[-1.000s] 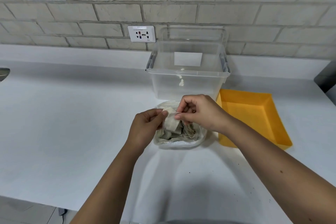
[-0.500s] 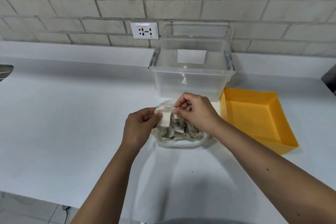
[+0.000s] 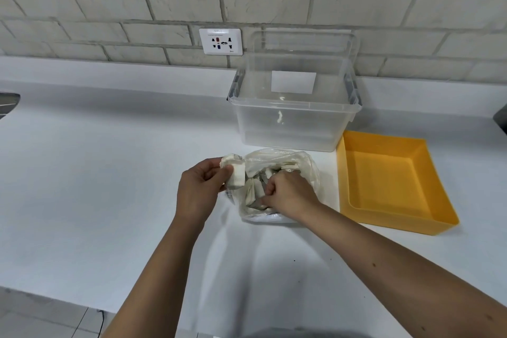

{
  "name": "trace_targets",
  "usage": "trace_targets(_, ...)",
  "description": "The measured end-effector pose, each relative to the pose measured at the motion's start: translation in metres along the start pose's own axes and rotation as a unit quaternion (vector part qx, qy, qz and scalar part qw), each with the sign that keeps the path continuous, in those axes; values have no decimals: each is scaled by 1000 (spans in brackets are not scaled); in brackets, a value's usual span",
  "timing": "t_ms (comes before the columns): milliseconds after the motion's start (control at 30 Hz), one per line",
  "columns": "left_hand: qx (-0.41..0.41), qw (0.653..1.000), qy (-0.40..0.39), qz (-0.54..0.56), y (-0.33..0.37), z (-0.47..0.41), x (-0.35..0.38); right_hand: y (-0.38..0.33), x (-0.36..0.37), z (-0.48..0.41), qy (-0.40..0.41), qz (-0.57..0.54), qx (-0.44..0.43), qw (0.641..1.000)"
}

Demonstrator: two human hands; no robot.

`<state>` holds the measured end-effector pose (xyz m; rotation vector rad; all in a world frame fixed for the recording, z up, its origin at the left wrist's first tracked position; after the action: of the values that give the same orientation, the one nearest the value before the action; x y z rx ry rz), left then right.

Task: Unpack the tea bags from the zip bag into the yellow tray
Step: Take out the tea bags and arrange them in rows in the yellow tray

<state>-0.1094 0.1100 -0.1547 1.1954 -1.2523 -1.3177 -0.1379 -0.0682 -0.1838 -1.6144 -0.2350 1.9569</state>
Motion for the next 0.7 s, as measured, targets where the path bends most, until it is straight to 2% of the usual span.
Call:
trace_targets(167,-11,1000,10,-3,-4,0,-4,15,-29,8,46,-134,-3,990)
trace_targets(367,-43,999,-29,-5,-7,2,14,19,-52,28,-63,-354,-26,933)
trace_targets(500,-56,996,-62,0,-5,5,29,12,-53,34,-99,-377,-18,921)
trace_targets(700,-87,992,-87,30,-5,8,34,15,-41,30,-65,-385,30,920)
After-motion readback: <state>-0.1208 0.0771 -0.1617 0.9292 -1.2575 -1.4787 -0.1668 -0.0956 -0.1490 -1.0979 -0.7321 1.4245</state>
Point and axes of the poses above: each hand's wrist, its own z-axis away from the middle knuckle, its own x-axis out of the palm, y = z × x, the point moved 3 cm from there along -z, towards the middle knuckle, and after that the axes turned 6 degrees about x, right-handed, at the moved point
